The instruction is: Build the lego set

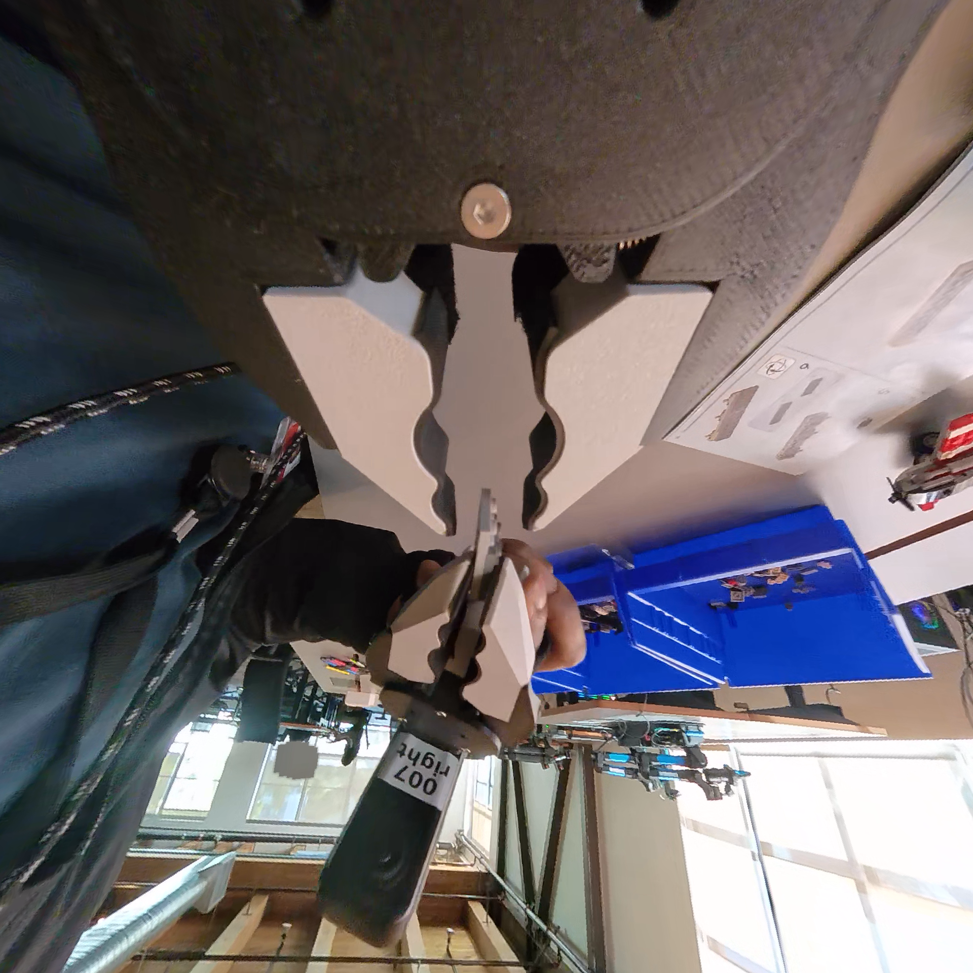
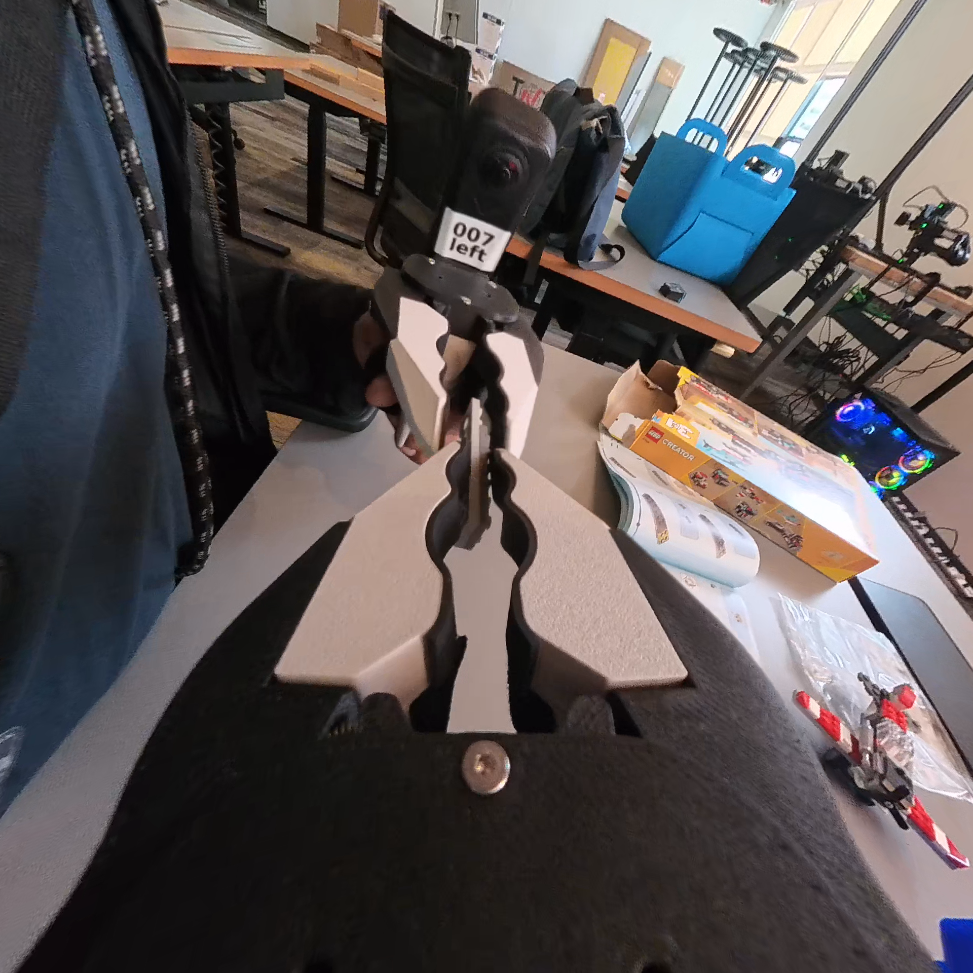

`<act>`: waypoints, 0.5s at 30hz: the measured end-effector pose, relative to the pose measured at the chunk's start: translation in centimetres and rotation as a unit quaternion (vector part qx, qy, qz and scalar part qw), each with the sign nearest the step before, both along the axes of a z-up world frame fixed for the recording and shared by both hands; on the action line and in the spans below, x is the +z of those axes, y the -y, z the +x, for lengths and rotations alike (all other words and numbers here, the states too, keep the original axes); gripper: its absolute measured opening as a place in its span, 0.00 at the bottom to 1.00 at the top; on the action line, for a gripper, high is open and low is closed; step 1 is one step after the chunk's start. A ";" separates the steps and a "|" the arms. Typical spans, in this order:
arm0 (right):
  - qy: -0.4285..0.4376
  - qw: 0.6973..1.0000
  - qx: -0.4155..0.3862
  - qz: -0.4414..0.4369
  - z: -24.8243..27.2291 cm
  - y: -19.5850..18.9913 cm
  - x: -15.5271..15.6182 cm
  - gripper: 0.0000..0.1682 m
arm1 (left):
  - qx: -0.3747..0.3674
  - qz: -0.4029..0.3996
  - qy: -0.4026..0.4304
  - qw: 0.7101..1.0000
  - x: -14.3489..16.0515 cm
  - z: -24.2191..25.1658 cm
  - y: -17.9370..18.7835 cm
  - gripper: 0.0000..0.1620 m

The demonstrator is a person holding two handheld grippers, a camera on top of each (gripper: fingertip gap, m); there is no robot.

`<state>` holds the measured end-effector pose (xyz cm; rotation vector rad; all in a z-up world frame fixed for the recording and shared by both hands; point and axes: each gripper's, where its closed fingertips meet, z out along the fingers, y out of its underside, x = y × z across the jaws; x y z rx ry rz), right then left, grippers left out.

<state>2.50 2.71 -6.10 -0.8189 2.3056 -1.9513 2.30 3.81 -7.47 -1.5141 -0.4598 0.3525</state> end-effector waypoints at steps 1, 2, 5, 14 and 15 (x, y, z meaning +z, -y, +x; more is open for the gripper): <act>-0.002 1.000 0.000 -0.005 0.0 0.0 0.1 0.05 | -0.004 -0.003 -0.001 1.000 -0.1 0.1 -0.2 0.12; -0.004 1.000 0.000 -0.006 0.1 0.0 0.1 0.05 | -0.006 -0.006 -0.004 1.000 -0.1 0.2 -0.4 0.08; -0.002 1.000 0.003 -0.011 0.3 0.0 0.2 0.05 | -0.002 -0.015 -0.013 1.000 -0.1 0.1 -0.4 0.05; 0.008 1.000 -0.008 -0.006 -0.1 -0.1 -0.2 0.06 | 0.007 -0.030 -0.019 0.999 -0.5 -0.1 -0.2 0.05; 0.007 1.000 -0.009 -0.006 -0.1 -0.2 -0.3 0.06 | 0.009 -0.031 -0.018 0.999 -0.5 -0.2 -0.2 0.05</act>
